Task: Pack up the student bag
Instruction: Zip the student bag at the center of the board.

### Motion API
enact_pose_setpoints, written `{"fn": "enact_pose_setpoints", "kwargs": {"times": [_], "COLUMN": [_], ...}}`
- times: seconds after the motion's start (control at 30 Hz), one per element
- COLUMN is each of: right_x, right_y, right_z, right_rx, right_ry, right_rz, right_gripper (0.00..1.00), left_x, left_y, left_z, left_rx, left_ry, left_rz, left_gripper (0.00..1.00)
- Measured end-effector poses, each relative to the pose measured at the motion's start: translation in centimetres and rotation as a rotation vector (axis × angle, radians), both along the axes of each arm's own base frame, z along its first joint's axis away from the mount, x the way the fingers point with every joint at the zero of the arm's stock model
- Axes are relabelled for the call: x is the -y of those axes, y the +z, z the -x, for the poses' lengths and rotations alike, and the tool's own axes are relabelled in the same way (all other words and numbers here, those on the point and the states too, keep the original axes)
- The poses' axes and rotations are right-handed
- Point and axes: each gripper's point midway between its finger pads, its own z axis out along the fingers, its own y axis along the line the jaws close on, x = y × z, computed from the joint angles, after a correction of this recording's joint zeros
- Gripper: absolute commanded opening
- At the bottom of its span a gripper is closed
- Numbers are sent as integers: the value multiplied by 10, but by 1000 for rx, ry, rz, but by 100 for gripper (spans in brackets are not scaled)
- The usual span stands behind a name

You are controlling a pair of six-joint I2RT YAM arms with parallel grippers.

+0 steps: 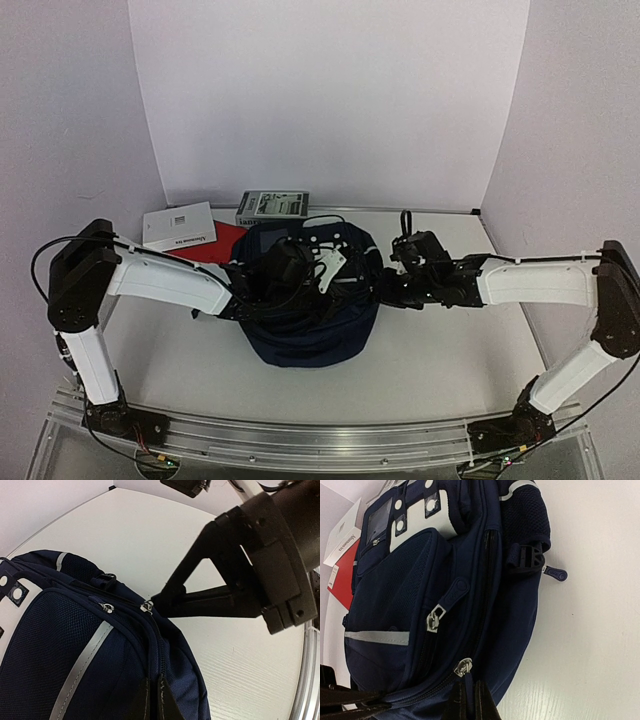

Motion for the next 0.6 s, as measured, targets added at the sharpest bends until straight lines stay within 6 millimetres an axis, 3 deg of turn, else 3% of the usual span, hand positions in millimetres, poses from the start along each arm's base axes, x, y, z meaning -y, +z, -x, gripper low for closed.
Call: {"fn": "enact_pose_setpoints", "kwargs": {"times": [0.47,0.6], "right_x": [-15,-18], "right_y": [-20,-24], "right_z": [-53,-59], "right_rx": [-22,-22], "right_ry": [86,113], "right_rz": [-75,-91], "right_gripper": [0,0], "left_x": [-38,-47], "left_y": [17,16], "left_z": [24,27], "left_rx": [-63,-74], "left_ry": [-22,-13], "left_rz": [-49,-69], "left_gripper": [0,0]}}
